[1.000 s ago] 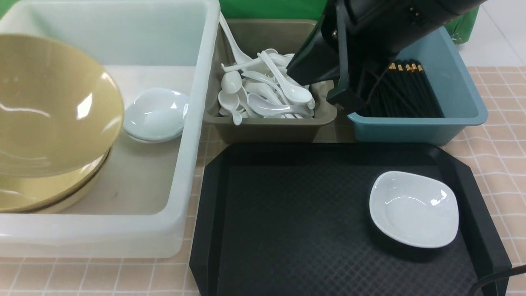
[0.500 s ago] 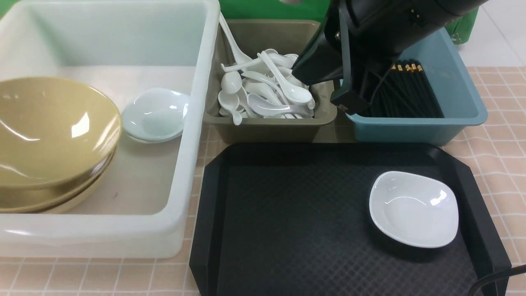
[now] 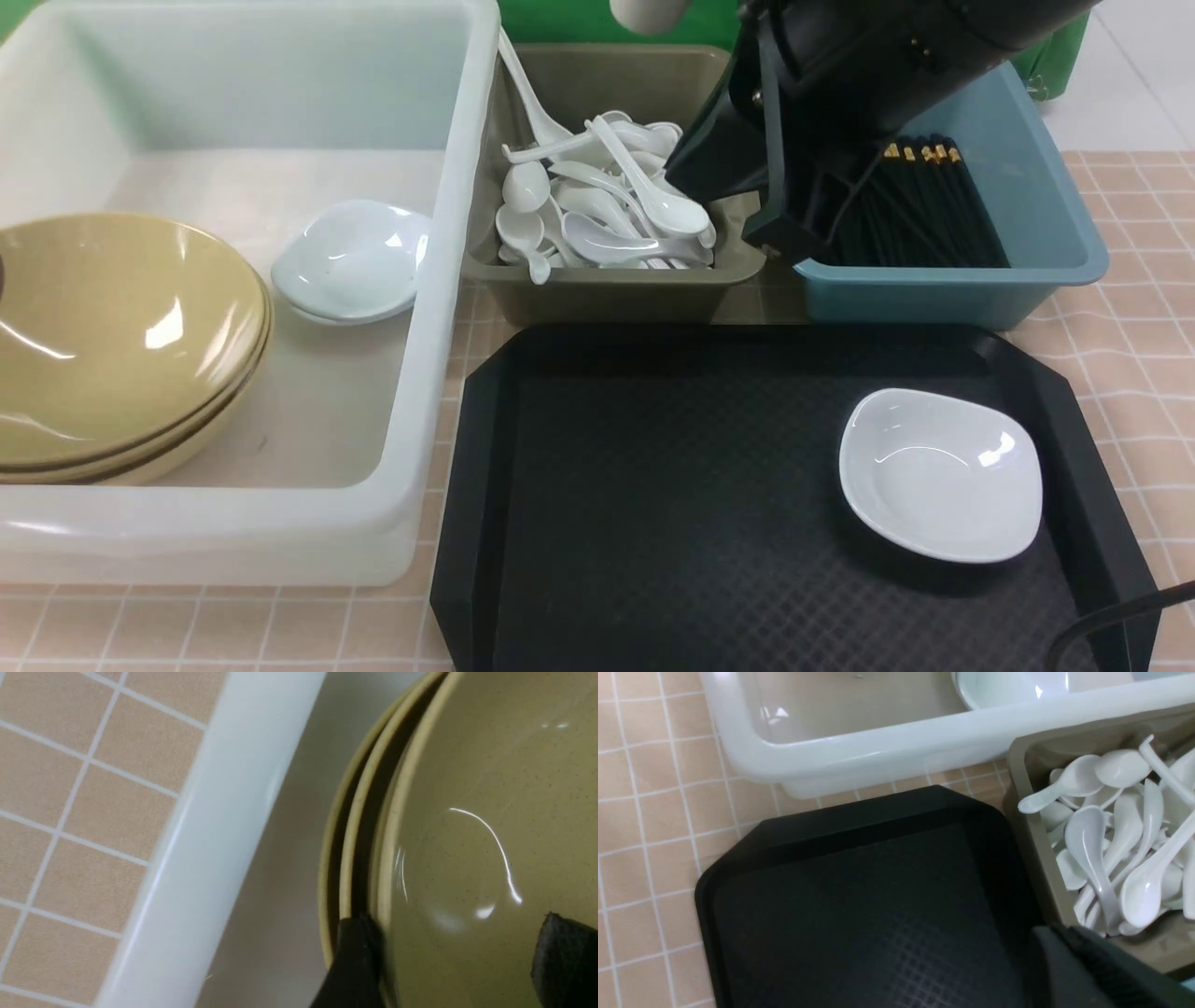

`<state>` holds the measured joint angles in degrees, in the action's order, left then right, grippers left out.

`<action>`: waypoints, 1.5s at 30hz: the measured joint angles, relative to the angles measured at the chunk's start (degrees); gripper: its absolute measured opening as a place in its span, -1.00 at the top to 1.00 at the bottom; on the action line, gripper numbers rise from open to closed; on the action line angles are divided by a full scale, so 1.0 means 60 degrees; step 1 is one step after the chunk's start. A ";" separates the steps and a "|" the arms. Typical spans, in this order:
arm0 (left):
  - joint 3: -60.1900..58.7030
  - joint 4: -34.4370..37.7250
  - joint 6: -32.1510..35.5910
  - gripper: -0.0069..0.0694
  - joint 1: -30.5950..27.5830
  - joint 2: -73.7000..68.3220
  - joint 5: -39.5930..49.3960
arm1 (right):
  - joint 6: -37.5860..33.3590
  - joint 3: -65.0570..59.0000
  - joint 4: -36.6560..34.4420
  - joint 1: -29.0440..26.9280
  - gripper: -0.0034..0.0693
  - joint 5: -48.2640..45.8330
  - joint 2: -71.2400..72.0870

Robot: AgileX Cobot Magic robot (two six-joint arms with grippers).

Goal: On brown table put chopsticks spoon bowls plates into blue grey white boxes.
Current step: 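Place the tan bowl onto the bowl stack in the left bin with the left gripper, then grasp the small white bowl on the black tray by its rim with the left gripper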

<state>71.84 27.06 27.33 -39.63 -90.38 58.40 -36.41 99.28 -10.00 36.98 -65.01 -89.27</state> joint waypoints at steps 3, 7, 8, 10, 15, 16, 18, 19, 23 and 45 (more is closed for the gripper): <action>0.0496 -0.0307 -0.0462 -0.49 0.0000 0.0307 0.0372 | 0.0000 0.0000 0.0022 -0.0055 0.74 0.0000 0.0000; 0.1387 -0.0530 -0.1495 -0.52 0.0000 0.0779 0.1280 | 0.0000 0.0000 0.0033 -0.0055 0.72 0.0000 -0.0009; 0.1684 -0.0484 -0.1811 -0.51 0.0035 0.0954 0.1552 | 0.0000 0.0000 0.0033 -0.0055 0.72 0.0009 -0.0023; 0.2060 -0.0421 -0.2072 -0.48 0.0269 0.1224 0.1881 | 0.0000 0.0000 0.0080 -0.0055 0.72 0.0034 -0.0068; 0.2462 -0.0388 -0.2019 -0.24 0.2352 0.1758 0.2039 | 0.0477 0.0000 0.0620 -0.0055 0.71 0.0067 -0.0099; 0.2462 -0.0422 -0.1965 -0.16 0.3013 0.1773 0.2073 | 0.0665 0.0000 0.0773 -0.0055 0.71 0.0067 -0.0099; 0.2462 -0.0591 -0.1819 0.02 0.4278 0.1681 0.2113 | 0.1127 0.0000 0.1032 -0.0158 0.71 -0.0053 -0.0099; 0.2462 -0.0639 -0.1753 0.07 0.4560 0.1614 0.2113 | 0.1206 0.0000 0.1053 -0.0210 0.71 -0.0095 -0.0099; 0.2462 -0.1083 -0.1531 0.58 0.7351 0.0780 0.1596 | 0.2122 -0.0242 0.1116 -0.0977 0.70 -0.0526 -0.0007; 0.5256 -0.0748 -0.0733 0.46 1.3387 -0.4728 -0.0499 | 0.3393 -0.4934 0.1220 -0.2706 0.66 -0.0353 0.4343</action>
<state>103.37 22.57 22.93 40.70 -118.75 55.40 -16.05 69.67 -2.68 20.74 -67.13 -63.21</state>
